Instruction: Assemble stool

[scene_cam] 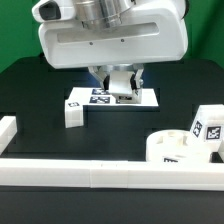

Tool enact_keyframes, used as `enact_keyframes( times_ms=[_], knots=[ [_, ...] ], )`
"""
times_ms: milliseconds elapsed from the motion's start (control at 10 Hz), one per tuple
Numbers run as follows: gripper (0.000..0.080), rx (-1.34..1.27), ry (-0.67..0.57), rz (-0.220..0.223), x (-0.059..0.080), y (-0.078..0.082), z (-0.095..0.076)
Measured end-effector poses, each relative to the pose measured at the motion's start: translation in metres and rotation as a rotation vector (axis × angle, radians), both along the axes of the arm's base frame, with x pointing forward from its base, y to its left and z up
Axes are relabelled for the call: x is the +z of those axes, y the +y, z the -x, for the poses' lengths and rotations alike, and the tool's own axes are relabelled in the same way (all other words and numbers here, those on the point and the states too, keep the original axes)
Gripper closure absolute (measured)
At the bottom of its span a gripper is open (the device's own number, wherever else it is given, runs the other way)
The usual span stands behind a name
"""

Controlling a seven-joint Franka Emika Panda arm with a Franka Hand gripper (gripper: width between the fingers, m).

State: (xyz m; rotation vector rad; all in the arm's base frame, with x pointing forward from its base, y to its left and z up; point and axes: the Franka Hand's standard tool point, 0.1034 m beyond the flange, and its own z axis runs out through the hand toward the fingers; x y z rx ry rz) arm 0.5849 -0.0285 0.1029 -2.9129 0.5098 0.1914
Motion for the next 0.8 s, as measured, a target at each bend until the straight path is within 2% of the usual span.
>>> enact_keyframes(
  times_ms=[100,200,300,400,700,800],
  knots=[
    [0.0472,-0.009,-0.090,0.040,0.000,-0.002,-0.007],
    [0.0472,-0.017,-0.144,0.068,0.000,0.001,-0.007],
    [0.0472,-0.018,-0.174,0.079,0.003,0.008,-0.010],
    [0.0472,-0.026,-0.260,0.105,0.010,0.010,-0.022],
    [0.0472,-0.049,-0.446,0.158,0.028,0.012,-0.040],
    [0.0472,-0.055,-0.544,0.202,0.030,0.010,-0.044]
  ],
)
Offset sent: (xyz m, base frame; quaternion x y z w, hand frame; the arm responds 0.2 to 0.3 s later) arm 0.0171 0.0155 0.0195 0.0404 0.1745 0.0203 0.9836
